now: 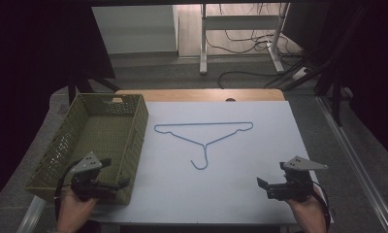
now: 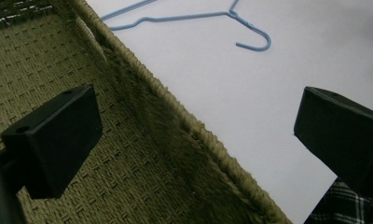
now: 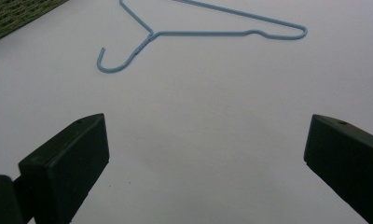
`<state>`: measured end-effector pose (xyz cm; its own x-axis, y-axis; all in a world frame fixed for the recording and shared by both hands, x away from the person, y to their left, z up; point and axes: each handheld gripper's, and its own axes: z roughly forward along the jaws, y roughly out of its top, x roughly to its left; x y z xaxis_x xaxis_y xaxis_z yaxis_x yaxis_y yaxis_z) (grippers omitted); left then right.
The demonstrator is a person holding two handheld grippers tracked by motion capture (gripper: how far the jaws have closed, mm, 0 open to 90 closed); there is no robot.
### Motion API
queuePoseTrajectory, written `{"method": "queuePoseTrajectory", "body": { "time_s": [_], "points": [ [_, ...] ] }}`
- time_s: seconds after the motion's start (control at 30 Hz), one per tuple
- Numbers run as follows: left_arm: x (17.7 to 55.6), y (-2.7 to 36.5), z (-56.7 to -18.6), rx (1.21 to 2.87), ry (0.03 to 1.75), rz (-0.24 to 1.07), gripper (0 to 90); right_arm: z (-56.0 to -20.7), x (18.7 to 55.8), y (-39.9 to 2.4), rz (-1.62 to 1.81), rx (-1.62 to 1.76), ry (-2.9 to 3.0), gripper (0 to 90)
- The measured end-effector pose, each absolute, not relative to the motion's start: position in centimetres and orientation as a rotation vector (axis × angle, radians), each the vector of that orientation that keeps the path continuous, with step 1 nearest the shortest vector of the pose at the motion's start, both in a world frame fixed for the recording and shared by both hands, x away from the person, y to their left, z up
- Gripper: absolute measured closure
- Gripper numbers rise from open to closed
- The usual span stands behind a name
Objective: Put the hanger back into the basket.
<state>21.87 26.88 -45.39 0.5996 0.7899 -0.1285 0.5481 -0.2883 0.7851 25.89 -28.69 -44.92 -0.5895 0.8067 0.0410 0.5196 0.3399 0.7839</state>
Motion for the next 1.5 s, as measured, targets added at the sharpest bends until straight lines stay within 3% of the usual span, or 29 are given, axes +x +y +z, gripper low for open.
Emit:
{"method": "queuePoseTrajectory", "body": {
  "time_s": [1.5],
  "points": [
    [21.5,25.3,-44.3,1.956,0.96,0.38,2.3,-44.1,26.5,-25.5,1.142,1.077,2.352,0.1]
  ]
}}
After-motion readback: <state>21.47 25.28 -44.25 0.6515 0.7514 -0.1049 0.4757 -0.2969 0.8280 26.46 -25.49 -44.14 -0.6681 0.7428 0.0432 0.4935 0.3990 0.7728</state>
